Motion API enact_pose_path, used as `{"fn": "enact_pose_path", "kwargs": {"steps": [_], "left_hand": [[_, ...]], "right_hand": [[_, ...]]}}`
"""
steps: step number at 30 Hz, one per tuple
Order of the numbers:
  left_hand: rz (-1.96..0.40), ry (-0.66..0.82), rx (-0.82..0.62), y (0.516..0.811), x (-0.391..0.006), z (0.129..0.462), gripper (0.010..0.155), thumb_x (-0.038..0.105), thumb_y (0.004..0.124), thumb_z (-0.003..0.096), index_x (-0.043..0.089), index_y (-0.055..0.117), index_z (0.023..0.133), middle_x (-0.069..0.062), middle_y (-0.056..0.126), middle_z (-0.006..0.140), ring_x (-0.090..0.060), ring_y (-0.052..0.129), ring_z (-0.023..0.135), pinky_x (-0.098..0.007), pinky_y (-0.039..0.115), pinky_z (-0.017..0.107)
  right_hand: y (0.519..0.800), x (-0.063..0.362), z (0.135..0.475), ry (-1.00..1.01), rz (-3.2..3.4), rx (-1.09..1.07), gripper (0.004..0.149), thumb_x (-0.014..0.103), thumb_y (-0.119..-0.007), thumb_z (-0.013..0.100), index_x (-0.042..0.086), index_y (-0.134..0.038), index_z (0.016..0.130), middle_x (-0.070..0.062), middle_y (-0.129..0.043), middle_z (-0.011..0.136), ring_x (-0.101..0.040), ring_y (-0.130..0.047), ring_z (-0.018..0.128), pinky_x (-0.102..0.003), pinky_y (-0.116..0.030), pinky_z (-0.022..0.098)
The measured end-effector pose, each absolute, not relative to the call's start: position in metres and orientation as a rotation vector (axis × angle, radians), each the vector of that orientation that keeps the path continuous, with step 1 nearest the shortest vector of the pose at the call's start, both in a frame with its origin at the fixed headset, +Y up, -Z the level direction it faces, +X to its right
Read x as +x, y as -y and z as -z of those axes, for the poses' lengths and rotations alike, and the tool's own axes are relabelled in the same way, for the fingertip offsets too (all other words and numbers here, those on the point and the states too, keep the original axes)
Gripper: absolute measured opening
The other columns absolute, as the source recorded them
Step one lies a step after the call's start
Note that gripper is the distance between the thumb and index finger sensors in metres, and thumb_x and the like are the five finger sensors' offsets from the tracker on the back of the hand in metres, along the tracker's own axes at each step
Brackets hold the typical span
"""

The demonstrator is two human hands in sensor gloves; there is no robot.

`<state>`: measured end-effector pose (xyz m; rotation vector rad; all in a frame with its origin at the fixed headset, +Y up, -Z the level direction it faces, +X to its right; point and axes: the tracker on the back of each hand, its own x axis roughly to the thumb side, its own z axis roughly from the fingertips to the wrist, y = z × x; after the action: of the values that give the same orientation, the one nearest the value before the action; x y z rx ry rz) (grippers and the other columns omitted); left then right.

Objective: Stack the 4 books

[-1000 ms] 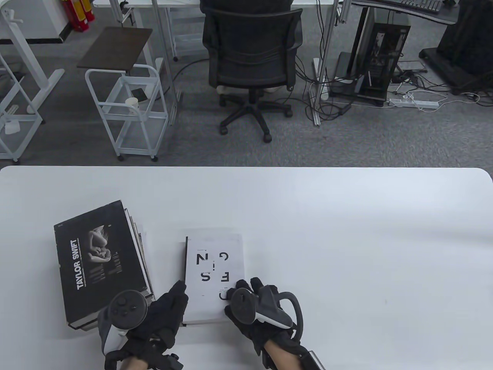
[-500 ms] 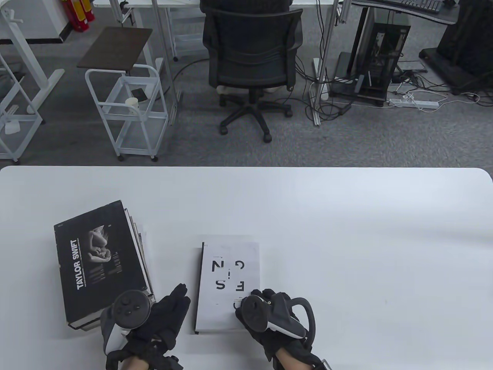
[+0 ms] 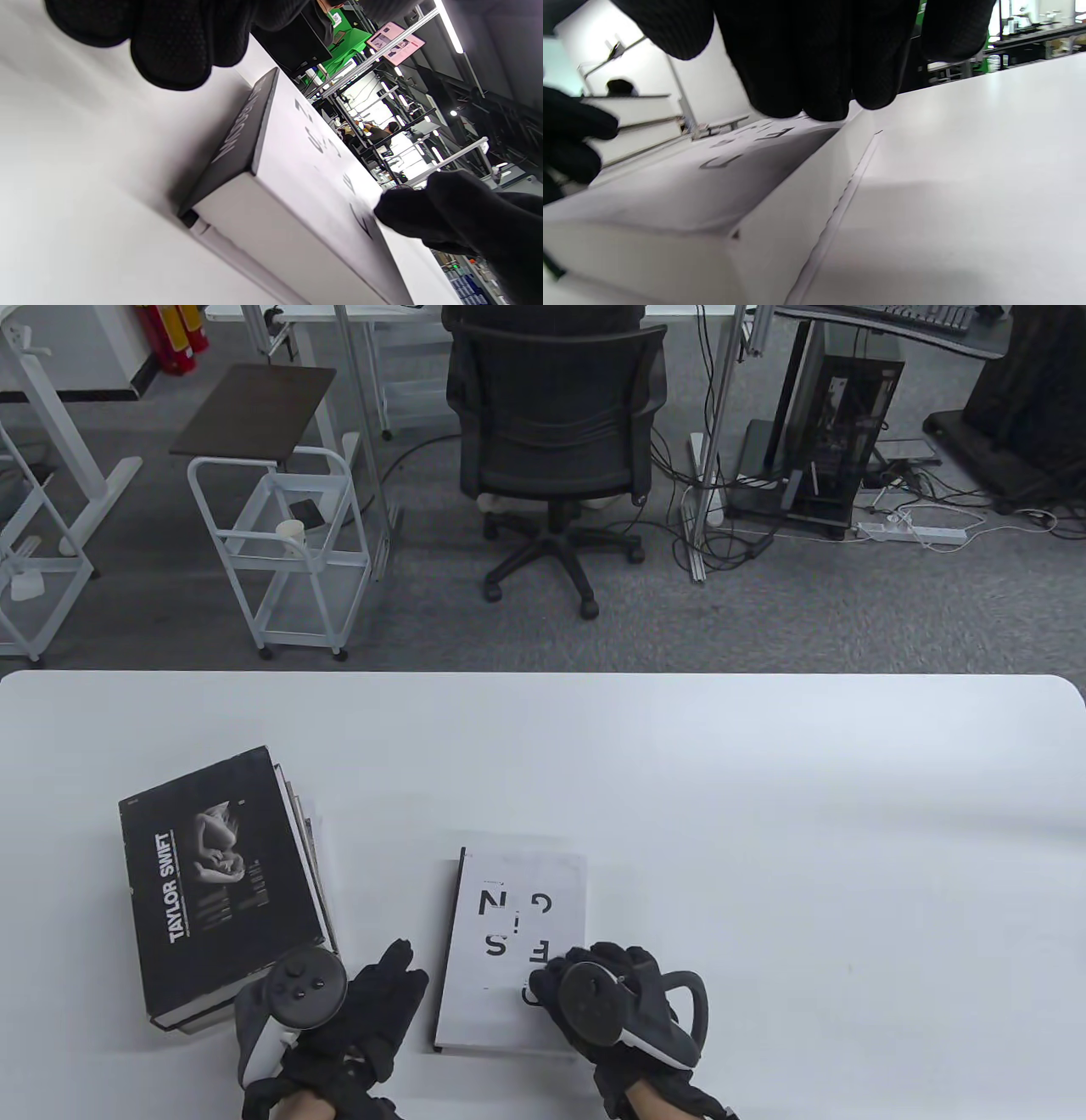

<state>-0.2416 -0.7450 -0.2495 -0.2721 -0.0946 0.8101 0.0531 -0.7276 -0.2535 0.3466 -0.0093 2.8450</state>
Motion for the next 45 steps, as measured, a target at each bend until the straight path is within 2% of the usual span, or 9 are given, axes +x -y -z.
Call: {"fn": "enact_pose_path", "kwargs": {"steps": [3,6,11,14,17,24,45], "left_hand": [[-0.788,0.09,-0.265,0.744,-0.239,0.247,0.074,0.057,0.058,0.0513,0.008,0.05,0.107,-0.021,0.074,0.092,-0.037,0.096,0.061,-0.059,0.078,0.046],[-0.765,0.077,-0.268,0.747,-0.237,0.247,0.078,0.061,0.058,0.0502,0.007,0.05,0.106,-0.019,0.078,0.087,-0.034,0.099,0.055,-0.057,0.08,0.042],[-0.705,0.01,-0.297,0.754,-0.238,0.247,0.078,0.06,0.059,0.0502,0.004,0.054,0.104,-0.016,0.085,0.075,-0.028,0.102,0.039,-0.053,0.083,0.032],[-0.686,-0.014,-0.329,0.759,-0.239,0.248,0.076,0.06,0.059,0.0502,0.002,0.064,0.099,-0.014,0.093,0.064,-0.025,0.104,0.029,-0.051,0.085,0.025],[-0.65,-0.033,-0.369,0.765,-0.237,0.248,0.077,0.061,0.059,0.05,0.001,0.066,0.097,-0.013,0.095,0.06,-0.024,0.104,0.025,-0.051,0.086,0.023],[-0.648,-0.025,-0.45,0.776,-0.231,0.249,0.076,0.061,0.058,0.0502,0.001,0.067,0.097,-0.013,0.095,0.061,-0.024,0.104,0.027,-0.051,0.085,0.025],[-0.715,0.074,-0.545,0.786,-0.21,0.251,0.074,0.059,0.058,0.0513,0.002,0.062,0.099,-0.013,0.093,0.064,-0.024,0.103,0.031,-0.051,0.085,0.028]], "right_hand": [[0.726,0.075,0.258,0.032,-2.817,0.186,0.069,0.058,-0.062,0.062,0.012,-0.054,0.112,-0.023,-0.072,0.103,-0.042,-0.081,0.082,-0.044,-0.077,0.054],[0.729,0.089,0.263,-0.044,-2.797,0.088,0.082,0.061,-0.066,0.06,0.006,-0.04,0.115,-0.026,-0.069,0.102,-0.039,-0.086,0.071,-0.04,-0.079,0.048],[0.737,0.091,0.269,-0.181,-2.813,0.047,0.087,0.063,-0.069,0.058,0.002,-0.041,0.114,-0.021,-0.083,0.089,-0.033,-0.094,0.057,-0.037,-0.083,0.04],[0.74,0.087,0.271,-0.224,-2.827,0.06,0.086,0.063,-0.069,0.058,0.002,-0.045,0.113,-0.016,-0.09,0.082,-0.032,-0.096,0.055,-0.038,-0.085,0.038],[0.742,0.083,0.271,-0.268,-2.829,0.083,0.085,0.063,-0.07,0.058,0.001,-0.049,0.111,-0.013,-0.095,0.076,-0.032,-0.098,0.052,-0.037,-0.086,0.036],[0.746,0.079,0.272,-0.334,-2.801,0.101,0.084,0.063,-0.071,0.057,-0.003,-0.055,0.108,-0.01,-0.1,0.068,-0.031,-0.101,0.049,-0.038,-0.088,0.034],[0.754,0.073,0.273,-0.459,-2.641,0.121,0.081,0.057,-0.075,0.058,-0.009,-0.058,0.103,-0.009,-0.101,0.064,-0.029,-0.103,0.047,-0.039,-0.089,0.033]]}}
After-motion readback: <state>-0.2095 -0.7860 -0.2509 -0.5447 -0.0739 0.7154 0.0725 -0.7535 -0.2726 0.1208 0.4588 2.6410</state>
